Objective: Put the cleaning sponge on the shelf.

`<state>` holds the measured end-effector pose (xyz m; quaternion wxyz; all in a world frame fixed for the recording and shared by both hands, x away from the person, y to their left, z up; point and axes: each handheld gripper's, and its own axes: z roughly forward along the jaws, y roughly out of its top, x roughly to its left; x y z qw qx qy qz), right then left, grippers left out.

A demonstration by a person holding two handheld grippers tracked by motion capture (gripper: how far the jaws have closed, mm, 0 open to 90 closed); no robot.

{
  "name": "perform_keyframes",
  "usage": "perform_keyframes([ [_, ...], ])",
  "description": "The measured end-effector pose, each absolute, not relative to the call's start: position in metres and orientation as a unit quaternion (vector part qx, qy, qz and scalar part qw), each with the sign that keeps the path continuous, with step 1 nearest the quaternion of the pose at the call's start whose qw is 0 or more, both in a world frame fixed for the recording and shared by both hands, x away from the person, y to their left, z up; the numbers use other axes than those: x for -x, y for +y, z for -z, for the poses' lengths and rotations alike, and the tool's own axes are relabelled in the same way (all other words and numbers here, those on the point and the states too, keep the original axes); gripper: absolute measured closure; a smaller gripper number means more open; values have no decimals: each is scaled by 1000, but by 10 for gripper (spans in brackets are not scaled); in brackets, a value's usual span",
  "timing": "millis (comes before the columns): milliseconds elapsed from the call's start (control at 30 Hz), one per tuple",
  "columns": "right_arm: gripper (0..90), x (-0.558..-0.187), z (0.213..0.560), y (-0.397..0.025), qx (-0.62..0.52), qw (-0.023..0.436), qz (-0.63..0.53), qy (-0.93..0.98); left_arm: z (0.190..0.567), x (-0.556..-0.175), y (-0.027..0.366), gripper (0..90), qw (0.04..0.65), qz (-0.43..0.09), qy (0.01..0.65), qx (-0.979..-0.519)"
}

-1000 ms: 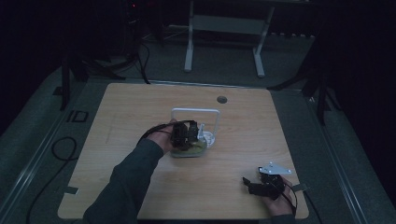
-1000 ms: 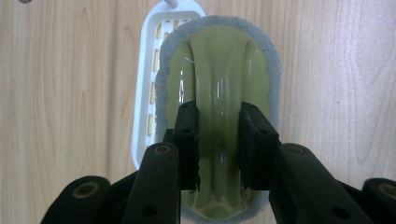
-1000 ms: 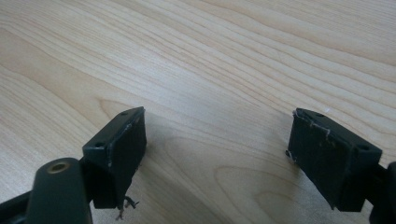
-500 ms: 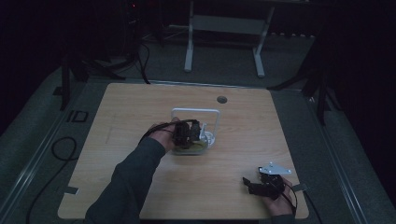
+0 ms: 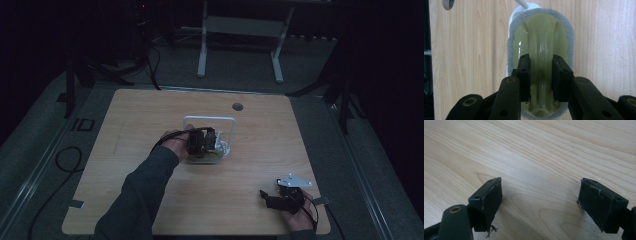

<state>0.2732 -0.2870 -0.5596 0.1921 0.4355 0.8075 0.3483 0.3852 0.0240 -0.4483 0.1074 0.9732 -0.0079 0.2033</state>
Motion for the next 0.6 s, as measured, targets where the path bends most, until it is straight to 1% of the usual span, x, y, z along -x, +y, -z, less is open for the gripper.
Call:
perform_keyframes([
  [600,187,-273,560,-287,-436,192,-348,807,453,-389,21,716,109,-206,-19,-972],
])
